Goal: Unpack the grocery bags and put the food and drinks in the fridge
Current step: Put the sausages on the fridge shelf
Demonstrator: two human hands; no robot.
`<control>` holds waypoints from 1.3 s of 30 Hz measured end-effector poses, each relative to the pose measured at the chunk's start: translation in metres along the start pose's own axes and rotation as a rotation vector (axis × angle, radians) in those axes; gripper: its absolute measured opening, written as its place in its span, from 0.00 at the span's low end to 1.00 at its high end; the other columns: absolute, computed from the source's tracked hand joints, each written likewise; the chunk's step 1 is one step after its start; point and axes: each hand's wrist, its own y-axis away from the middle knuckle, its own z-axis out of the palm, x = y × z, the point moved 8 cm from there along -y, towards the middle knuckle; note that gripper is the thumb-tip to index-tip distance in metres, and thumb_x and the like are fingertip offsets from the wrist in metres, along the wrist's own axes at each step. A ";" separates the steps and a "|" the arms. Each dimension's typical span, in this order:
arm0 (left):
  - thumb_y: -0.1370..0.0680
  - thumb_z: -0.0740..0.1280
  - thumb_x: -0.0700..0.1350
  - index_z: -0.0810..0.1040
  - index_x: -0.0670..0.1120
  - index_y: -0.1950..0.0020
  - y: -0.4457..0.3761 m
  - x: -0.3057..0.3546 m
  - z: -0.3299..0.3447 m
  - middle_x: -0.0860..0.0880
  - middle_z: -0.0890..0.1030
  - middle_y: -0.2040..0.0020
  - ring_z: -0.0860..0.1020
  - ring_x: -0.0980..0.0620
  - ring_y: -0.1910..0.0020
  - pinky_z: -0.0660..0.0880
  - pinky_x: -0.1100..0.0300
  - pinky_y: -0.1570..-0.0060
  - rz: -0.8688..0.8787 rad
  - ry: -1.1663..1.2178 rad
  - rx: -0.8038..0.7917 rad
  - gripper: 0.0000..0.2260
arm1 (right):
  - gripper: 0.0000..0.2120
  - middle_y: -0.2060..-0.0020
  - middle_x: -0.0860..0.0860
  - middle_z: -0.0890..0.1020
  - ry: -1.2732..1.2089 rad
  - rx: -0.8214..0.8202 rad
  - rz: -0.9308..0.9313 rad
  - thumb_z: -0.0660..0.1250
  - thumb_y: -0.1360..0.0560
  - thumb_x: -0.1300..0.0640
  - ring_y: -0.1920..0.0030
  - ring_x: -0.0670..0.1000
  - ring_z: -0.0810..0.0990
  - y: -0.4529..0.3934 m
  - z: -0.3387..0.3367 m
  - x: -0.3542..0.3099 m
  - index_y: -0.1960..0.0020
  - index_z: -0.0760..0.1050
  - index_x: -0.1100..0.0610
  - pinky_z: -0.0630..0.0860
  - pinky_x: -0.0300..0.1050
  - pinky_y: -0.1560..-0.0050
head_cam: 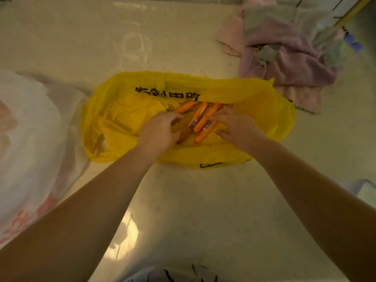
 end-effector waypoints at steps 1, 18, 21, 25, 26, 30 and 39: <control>0.27 0.70 0.48 0.76 0.50 0.38 -0.007 0.001 0.006 0.48 0.78 0.42 0.76 0.49 0.44 0.71 0.53 0.44 0.000 -0.043 -0.008 0.18 | 0.20 0.37 0.52 0.74 0.035 0.001 -0.031 0.68 0.28 0.58 0.36 0.54 0.71 -0.005 0.001 0.002 0.37 0.74 0.51 0.70 0.50 0.38; 0.29 0.68 0.49 0.76 0.49 0.41 -0.023 0.008 0.027 0.47 0.75 0.44 0.70 0.44 0.42 0.63 0.48 0.49 0.085 -0.616 0.038 0.17 | 0.19 0.50 0.55 0.77 0.337 0.100 -0.358 0.76 0.38 0.53 0.46 0.59 0.75 -0.010 0.006 0.001 0.48 0.78 0.54 0.72 0.53 0.45; 0.31 0.71 0.52 0.76 0.49 0.40 -0.027 0.011 0.019 0.47 0.76 0.43 0.72 0.44 0.43 0.63 0.48 0.50 0.173 -0.607 0.182 0.20 | 0.27 0.41 0.56 0.76 0.315 0.045 -0.322 0.78 0.40 0.54 0.40 0.60 0.74 -0.013 0.005 0.006 0.43 0.75 0.55 0.71 0.55 0.41; 0.28 0.67 0.58 0.68 0.54 0.31 -0.043 0.008 0.026 0.48 0.73 0.36 0.70 0.45 0.37 0.61 0.47 0.43 0.111 -0.557 0.017 0.27 | 0.30 0.40 0.57 0.76 0.378 -0.006 -0.349 0.77 0.40 0.54 0.41 0.60 0.75 -0.019 0.008 0.005 0.39 0.74 0.55 0.72 0.54 0.41; 0.28 0.67 0.58 0.65 0.53 0.29 -0.047 0.006 0.029 0.48 0.71 0.35 0.69 0.44 0.36 0.61 0.47 0.41 0.080 -0.547 -0.033 0.29 | 0.27 0.42 0.57 0.77 0.403 0.019 -0.373 0.74 0.37 0.55 0.43 0.60 0.76 -0.020 0.005 0.003 0.39 0.75 0.56 0.72 0.53 0.42; 0.28 0.68 0.57 0.70 0.49 0.34 -0.053 0.002 0.033 0.45 0.71 0.37 0.70 0.42 0.37 0.63 0.45 0.40 0.018 -0.512 -0.116 0.25 | 0.21 0.50 0.58 0.79 0.484 0.100 -0.460 0.52 0.29 0.56 0.52 0.61 0.79 -0.023 0.000 -0.001 0.42 0.78 0.57 0.76 0.52 0.50; 0.30 0.71 0.57 0.77 0.45 0.46 -0.055 0.002 0.033 0.43 0.72 0.48 0.75 0.43 0.52 0.66 0.56 0.60 0.024 -0.386 -0.171 0.20 | 0.15 0.52 0.57 0.79 0.535 -0.041 -0.444 0.55 0.28 0.54 0.52 0.61 0.78 -0.030 0.007 0.006 0.48 0.74 0.58 0.75 0.53 0.50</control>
